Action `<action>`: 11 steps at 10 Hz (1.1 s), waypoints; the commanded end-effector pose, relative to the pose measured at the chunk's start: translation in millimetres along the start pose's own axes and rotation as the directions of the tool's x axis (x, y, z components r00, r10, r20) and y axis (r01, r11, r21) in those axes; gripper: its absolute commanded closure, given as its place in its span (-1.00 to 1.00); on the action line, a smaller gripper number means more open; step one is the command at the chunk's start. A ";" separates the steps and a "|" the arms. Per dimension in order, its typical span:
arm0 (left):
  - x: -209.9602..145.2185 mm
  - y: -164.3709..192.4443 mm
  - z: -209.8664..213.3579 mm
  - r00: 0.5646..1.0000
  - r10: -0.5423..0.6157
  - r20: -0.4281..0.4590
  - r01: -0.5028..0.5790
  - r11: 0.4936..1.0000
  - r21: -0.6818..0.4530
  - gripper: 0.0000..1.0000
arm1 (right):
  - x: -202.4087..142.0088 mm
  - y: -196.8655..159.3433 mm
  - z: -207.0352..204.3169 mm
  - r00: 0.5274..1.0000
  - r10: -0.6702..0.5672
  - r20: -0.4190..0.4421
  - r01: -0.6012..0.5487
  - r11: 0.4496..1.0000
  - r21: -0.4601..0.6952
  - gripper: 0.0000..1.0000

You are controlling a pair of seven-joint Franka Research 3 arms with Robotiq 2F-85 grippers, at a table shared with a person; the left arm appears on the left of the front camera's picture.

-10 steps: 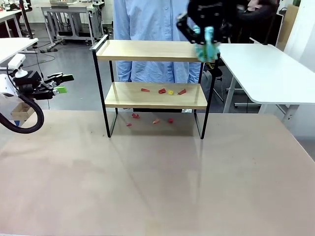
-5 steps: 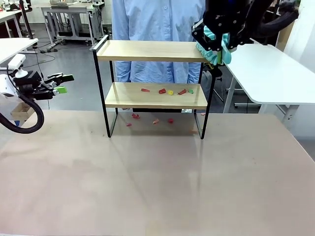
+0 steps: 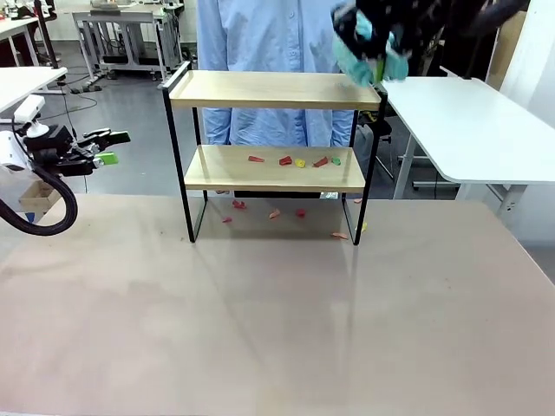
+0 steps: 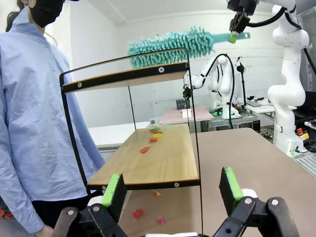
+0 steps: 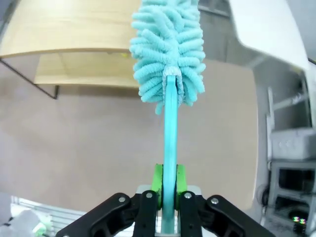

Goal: Clean the shelf.
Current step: Clean the specific section of the Shelf indicated by the human with the Duster.

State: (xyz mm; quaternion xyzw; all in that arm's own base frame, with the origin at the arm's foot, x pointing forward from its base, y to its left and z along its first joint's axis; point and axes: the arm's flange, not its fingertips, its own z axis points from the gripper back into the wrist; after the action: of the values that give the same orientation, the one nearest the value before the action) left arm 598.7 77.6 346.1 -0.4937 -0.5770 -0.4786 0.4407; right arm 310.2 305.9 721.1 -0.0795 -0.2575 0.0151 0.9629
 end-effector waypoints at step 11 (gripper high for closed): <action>3.5 -1.4 0.1 1.000 -0.004 -0.003 0.004 1.000 -0.004 -1.00 | -126.6 -64.7 -57.2 0.616 0.782 -0.092 -0.596 0.539 0.595 0.74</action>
State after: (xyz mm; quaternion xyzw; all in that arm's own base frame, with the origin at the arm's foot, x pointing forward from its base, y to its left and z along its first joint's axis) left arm 598.7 77.7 346.1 -0.4937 -0.5770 -0.4786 0.4408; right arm 234.6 247.1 634.1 0.0550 -0.0277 0.4306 0.9004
